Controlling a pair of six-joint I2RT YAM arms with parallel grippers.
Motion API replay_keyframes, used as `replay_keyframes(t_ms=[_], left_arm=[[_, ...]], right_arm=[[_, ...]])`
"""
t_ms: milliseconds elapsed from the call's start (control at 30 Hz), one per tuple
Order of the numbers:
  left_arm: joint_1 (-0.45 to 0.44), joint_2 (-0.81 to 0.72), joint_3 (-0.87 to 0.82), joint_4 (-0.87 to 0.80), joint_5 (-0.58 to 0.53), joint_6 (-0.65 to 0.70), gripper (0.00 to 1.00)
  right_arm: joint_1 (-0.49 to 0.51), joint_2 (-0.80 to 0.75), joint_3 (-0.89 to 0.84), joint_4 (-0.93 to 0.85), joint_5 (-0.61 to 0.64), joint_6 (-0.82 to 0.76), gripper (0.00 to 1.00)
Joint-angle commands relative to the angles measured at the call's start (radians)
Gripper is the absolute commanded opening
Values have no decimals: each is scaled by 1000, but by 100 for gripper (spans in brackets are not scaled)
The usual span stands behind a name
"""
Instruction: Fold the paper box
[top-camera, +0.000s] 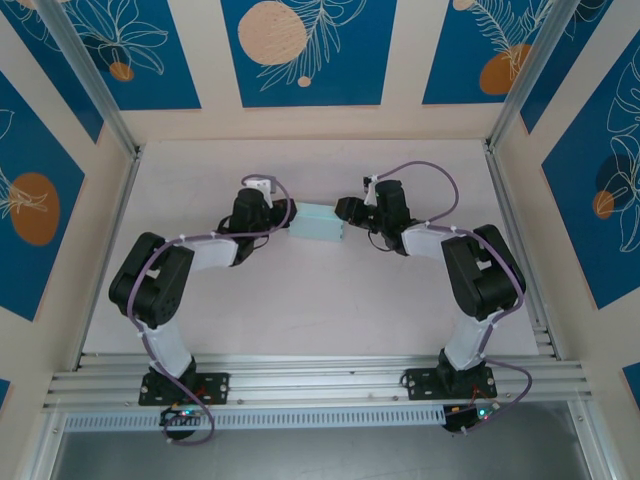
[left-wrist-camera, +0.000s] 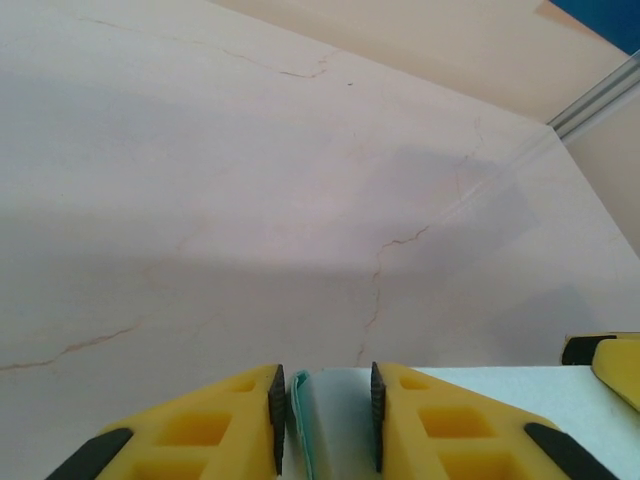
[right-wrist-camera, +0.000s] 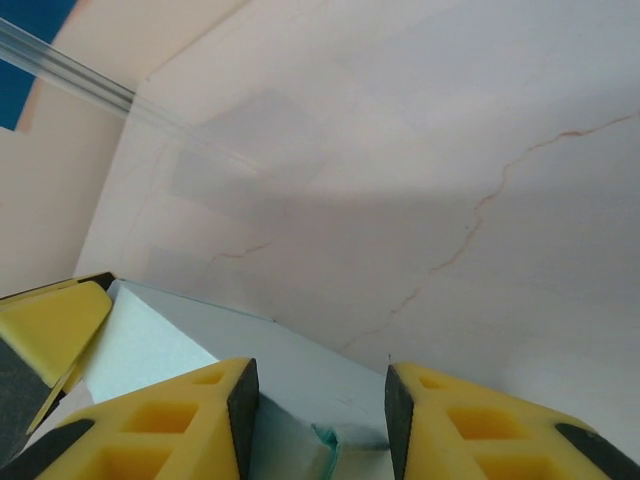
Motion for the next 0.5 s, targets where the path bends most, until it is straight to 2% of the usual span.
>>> replay_keyframes(t_ms=[0, 100, 333, 400, 467], left_arm=[[17, 71, -95, -209, -37, -8, 26], [22, 74, -125, -180, -38, -21, 24], [29, 85, -154, -130, -23, -44, 23], [30, 89, -158, -122, -18, -43, 22], [30, 85, -162, -116, -5, -40, 21]], right_arm=[[14, 112, -121, -130, 19, -14, 38], [13, 103, -147, -96, 25, -11, 37], [20, 107, -96, -192, 43, 13, 33], [20, 102, -82, -198, 29, 18, 34], [21, 82, -35, -256, 25, 14, 39]])
